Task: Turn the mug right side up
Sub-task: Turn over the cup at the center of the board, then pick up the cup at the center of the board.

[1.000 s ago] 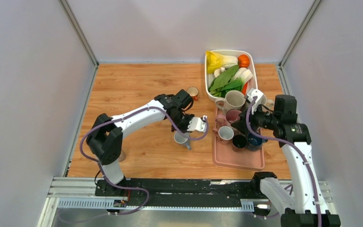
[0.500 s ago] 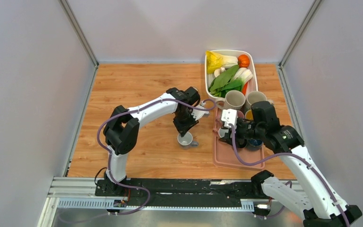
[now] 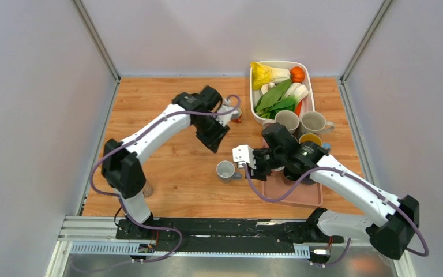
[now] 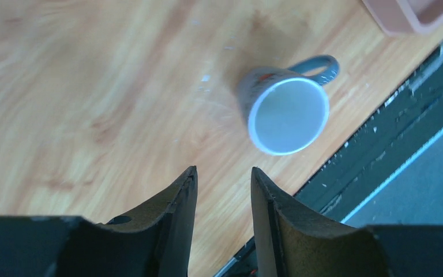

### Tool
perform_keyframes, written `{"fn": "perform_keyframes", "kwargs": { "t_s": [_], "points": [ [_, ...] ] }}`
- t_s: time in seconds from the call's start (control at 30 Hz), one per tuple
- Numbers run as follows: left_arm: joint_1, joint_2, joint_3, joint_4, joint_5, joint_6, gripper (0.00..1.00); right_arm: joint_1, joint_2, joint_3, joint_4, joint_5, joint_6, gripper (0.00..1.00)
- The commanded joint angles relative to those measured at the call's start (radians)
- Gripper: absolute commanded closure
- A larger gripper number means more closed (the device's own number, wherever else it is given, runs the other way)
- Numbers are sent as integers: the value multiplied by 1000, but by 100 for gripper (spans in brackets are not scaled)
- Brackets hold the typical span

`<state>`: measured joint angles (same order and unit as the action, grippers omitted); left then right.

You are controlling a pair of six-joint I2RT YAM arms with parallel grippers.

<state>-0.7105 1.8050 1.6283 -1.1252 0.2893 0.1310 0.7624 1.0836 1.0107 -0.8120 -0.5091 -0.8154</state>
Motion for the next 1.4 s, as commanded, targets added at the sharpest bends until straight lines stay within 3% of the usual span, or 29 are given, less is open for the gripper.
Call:
{"fn": "perform_keyframes", "kwargs": {
  "t_s": [0.0,0.13,0.2,0.4,0.7,0.83,0.9,1.1,1.37],
  "points": [
    [161,-168,7,27,3,-61,53,69,115,1,191,73,-1,47],
    [394,-344,-128,238,83,-218,52,165,201,2,269,181,-30,47],
    [453,-427,-232,343,92,-263,52,189,240,10,270,182,-42,48],
    [466,-588,-408,475,24,-283,52,200,375,67,280,180,5,56],
    [469,-691,-497,495,14,-258,52,200,482,75,278,156,13,73],
    [472,-699,-521,512,27,-272,52,199,485,73,274,160,14,93],
    [472,-698,-528,519,35,-275,52,199,469,77,254,179,9,100],
    [472,-672,-527,547,48,-290,52,168,354,180,-25,176,-104,100],
    [471,-595,-500,586,73,-319,53,139,-35,141,-277,188,-173,100]
  ]
}}
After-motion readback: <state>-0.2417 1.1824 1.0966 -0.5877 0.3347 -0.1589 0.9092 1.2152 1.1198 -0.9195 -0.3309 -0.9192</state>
